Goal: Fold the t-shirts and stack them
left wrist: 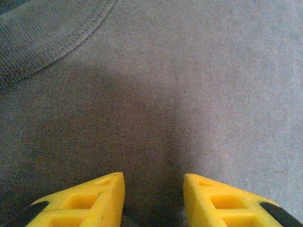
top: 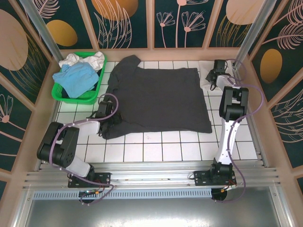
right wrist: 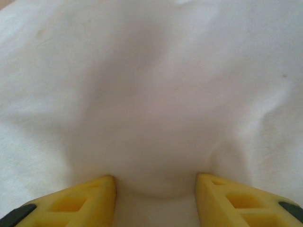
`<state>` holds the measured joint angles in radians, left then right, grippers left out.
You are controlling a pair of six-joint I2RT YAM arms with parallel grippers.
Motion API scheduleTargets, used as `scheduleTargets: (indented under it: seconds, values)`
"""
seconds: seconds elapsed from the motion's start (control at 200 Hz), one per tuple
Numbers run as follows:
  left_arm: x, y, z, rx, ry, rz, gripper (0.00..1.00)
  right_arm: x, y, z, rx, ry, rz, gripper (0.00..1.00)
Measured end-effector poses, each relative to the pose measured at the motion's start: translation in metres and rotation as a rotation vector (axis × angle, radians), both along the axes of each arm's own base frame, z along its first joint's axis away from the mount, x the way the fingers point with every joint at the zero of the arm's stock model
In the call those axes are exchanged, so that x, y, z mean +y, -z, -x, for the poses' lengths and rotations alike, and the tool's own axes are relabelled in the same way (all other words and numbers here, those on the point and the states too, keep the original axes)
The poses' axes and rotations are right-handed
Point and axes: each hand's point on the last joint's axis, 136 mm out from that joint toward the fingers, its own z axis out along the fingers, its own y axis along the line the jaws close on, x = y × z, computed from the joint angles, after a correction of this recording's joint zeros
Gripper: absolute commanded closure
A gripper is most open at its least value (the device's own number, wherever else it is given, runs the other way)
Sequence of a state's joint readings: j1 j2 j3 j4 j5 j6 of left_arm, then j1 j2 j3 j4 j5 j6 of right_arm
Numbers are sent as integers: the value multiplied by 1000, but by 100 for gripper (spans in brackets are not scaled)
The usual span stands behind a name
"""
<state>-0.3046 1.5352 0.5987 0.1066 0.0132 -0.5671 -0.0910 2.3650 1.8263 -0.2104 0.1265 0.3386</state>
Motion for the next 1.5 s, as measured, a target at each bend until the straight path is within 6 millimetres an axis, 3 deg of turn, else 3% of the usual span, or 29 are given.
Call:
scheduleTargets:
  seconds: [0.24,0.42,0.525,0.651,0.741,0.851,0.961,1.091,1.231,1.361,1.496]
  values:
    - [-6,-2,34,-7,-4,3,64,-28,-1,8,6,15,-67,46]
    - [-4,-18,49,-24,-20,26,55,-9,-25,31,18,-3,-58,41]
    - [-2,-39,46,-85,-33,38,45,37,-62,61,-12,-65,-16,40]
    - [1,-67,28,-162,-54,10,40,141,-95,115,-101,-266,-28,40]
    - [-1,-84,2,-200,-66,-37,39,209,-78,165,-84,-417,-74,41]
    - [-7,-91,-35,-210,-59,-103,40,236,-28,223,49,-474,-72,40]
    - [-9,-76,-64,-179,-48,-169,40,237,3,266,149,-468,-55,40]
    - [1,-42,-66,-97,-46,-215,41,207,15,297,184,-365,-77,39]
    - [6,-18,-49,-37,-33,-216,42,176,19,319,186,-241,-108,38]
    - [11,3,-16,25,-18,-199,45,139,19,337,172,-111,-142,34]
    - [7,2,-1,14,-21,-138,44,106,16,354,136,24,-183,34]
